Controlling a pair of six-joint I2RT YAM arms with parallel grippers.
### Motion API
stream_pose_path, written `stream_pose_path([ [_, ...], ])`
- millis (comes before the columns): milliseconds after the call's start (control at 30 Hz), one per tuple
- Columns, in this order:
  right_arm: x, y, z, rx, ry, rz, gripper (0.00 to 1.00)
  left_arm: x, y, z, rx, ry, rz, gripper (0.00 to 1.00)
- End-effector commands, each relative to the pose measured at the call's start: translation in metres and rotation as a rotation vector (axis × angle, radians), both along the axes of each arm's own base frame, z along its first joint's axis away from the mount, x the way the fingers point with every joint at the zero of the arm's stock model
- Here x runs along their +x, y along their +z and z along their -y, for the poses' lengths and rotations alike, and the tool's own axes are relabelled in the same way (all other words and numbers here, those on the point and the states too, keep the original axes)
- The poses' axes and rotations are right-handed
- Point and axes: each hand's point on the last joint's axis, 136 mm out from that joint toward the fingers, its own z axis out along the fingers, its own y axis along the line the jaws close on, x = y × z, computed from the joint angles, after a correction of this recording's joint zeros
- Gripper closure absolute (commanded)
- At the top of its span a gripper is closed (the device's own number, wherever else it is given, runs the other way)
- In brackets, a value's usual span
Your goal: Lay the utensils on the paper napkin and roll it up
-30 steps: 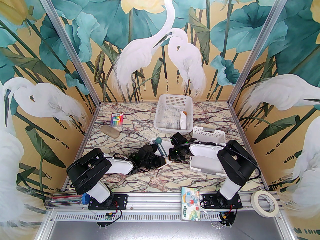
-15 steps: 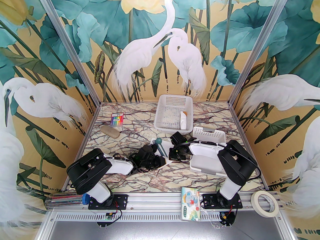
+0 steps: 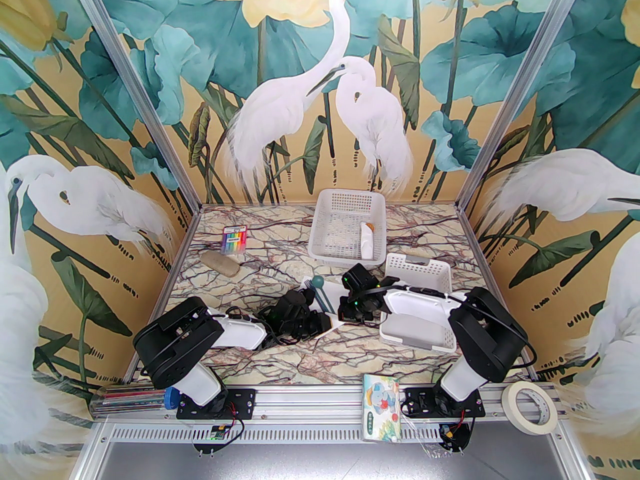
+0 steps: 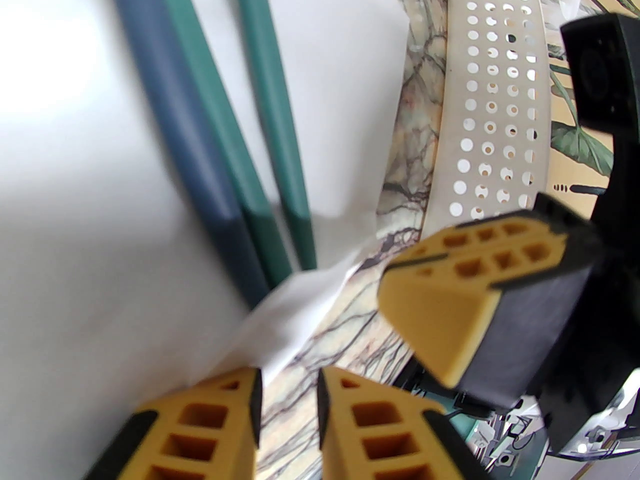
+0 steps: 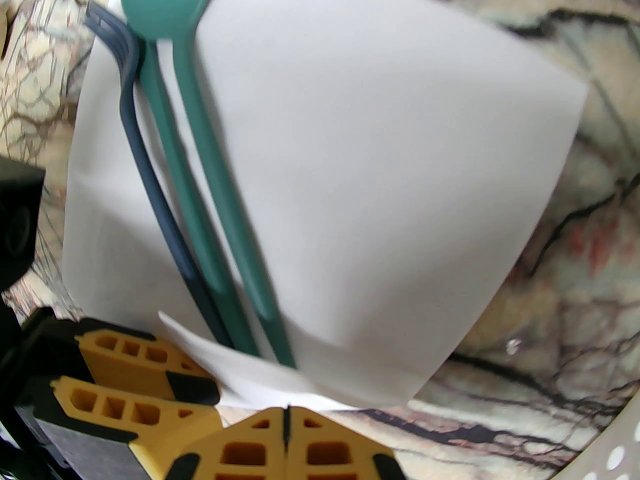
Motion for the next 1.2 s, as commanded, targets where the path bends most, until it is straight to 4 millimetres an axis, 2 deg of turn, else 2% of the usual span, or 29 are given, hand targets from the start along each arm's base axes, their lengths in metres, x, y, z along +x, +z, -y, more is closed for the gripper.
stream_pose_path([
  [0, -0.003, -0.010, 0.000, -0.010, 0.013, -0.012, 0.98, -0.008, -0.026, -0.019, 0.096, 0.035, -0.065, 0.73],
  [600, -0.002, -0.032, 0.021, -0.150, 0.001, -0.014, 0.98, -0.010, -0.032, -0.028, 0.145, 0.062, -0.089, 0.73],
  [867, 0.003, -0.026, 0.026, -0.184, 0.010, 0.014, 0.97, -0.011, -0.035, -0.030, 0.162, 0.067, -0.095, 0.73],
  [1167, 0.008, -0.017, 0.035, -0.212, 0.001, 0.050, 0.87, -0.011, -0.036, -0.032, 0.170, 0.068, -0.098, 0.73],
])
